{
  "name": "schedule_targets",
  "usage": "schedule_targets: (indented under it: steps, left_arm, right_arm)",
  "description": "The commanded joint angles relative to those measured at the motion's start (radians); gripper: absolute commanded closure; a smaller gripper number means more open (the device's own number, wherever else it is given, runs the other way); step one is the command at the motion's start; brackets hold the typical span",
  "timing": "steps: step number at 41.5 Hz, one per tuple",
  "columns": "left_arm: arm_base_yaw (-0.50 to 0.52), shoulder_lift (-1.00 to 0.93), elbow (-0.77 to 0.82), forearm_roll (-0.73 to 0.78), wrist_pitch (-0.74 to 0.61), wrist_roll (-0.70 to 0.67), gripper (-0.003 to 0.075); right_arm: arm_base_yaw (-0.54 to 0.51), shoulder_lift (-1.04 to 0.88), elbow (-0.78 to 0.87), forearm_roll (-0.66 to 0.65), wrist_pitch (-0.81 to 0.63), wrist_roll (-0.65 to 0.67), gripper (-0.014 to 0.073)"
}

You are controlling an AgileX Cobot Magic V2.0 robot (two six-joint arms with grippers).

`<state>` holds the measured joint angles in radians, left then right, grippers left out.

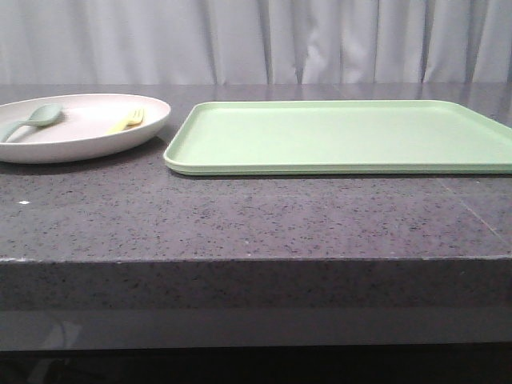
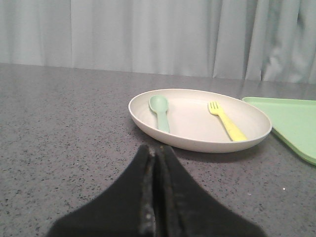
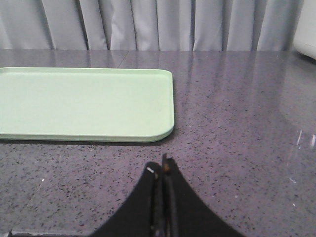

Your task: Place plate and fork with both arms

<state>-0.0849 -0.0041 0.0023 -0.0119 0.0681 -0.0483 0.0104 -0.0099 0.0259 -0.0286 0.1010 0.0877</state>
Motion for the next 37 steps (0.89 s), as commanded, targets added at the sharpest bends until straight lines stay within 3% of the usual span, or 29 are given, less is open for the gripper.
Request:
schedule_targets:
  steps: [1,37]
  left_arm:
    - [-0.003,-0.025,0.008,-0.009,-0.082,-0.002,0.0741]
    - [-0.003,-0.024,0.008,-0.009,-0.122,-0.002,0.0741]
  right_arm:
    - [-0.005,-0.018,-0.003,0.004,-0.087,-0.007,0.0661]
    - [-0.005,-0.018,-0.003,0.004,-0.107,-0.007,0.0661]
